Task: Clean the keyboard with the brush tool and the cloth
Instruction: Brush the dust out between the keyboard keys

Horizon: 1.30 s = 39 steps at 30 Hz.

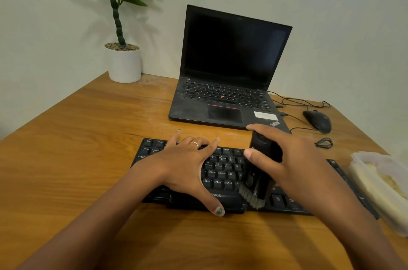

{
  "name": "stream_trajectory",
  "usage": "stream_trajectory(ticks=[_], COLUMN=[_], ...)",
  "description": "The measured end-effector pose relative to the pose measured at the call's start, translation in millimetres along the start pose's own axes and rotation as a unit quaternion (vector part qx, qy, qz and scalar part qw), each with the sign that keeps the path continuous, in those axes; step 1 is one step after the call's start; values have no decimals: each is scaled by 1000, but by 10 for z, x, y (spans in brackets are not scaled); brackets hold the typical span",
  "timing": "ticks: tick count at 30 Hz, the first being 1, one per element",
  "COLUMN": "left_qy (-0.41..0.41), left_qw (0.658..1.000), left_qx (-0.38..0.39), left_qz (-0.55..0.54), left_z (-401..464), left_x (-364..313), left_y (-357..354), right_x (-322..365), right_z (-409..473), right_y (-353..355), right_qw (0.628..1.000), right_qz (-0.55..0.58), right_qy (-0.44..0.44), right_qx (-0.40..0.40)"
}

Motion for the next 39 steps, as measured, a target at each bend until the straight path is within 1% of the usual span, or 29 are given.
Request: stream_trajectory(ticks=[2, 3, 5, 7, 8, 9, 11, 12, 14, 16, 17, 19, 21, 22, 24, 26, 29, 31, 34, 37, 39], left_qy=[0, 0, -2, -1, -2, -2, -2, -1, -1, -2, -2, -4, -3, -3, -2, -1, -1, -3, -2, -3, -2], left_qw=[1000, 1000, 1000, 1000, 1000, 1000, 1000, 1000, 1000, 1000, 1000, 1000, 1000, 1000, 1000, 1000, 1000, 1000, 1000, 1000, 1000], left_qx=[-2, -2, -3, -1, 0, -1, -4, -4, -5, -7, -6, -9, -9, -8, -8, -6, -11, -13, -10, -8, -9], left_qz=[1, 2, 4, 4, 2, 1, 1, 2, 1, -1, -2, 0, 2, 2, 4, 0, -2, -3, -6, -6, -6], left_z=[1, -4, 1, -5, -7, -5, -2, -1, 2, 0, -5, 1, -1, 2, 6, -1, -5, -10, -10, -11, -16], left_x=[1, -5, -12, -13, -13, -9, 0, -4, -6, -5, -6, 1, -6, -12, -10, -15, -8, -18, -21, -19, -25], left_y=[1, 2, 3, 6, 8, 7, 2, 3, -2, 2, 4, 3, 2, 1, -1, 4, -1, -2, 6, 11, 16], right_x=[11, 28, 39, 5, -5, -11, 8, 29, 32, -3, -2, 14, 65, 74, 46, 35, 109, 128, 87, 125, 147], right_z=[-22, -54, -112, -82, -61, -46, -72, -103, -133, -59, -23, -6, -53, -78, -57, 2, -29, -57, 45, 40, 1], right_y=[-29, -84, -130, -51, 4, 30, -33, -90, -145, -77, -33, -32, -127, -161, -127, -54, -168, -243, -127, -148, -228], right_qw=[999, 998, 999, 1000, 999, 1000, 999, 998, 998, 1000, 1000, 999, 997, 997, 998, 999, 997, 997, 998, 995, 995], right_qz=[7, 8, 5, 8, 15, 19, 16, 10, 0, 1, 9, 18, -1, -17, -41, -20, -20, -37, -56, -49, -47], right_qy=[12, 24, 34, 8, -2, -2, 12, 22, 28, 0, -8, -2, 14, 19, 0, -15, 10, 14, -6, 10, 21], right_qx=[-47, -52, -26, 22, 31, 18, -42, -59, -52, -11, -5, -46, -75, -72, -38, -22, -70, -67, -39, -88, -86])
Point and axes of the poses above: each hand's wrist, its own z-axis towards the middle knuckle, its own y-axis out of the back of the hand, x = y × z, the point moved 2 cm from there along z, towards the middle knuckle, and after that the axes turned 11 degrees about -y, right-handed, at the moved point
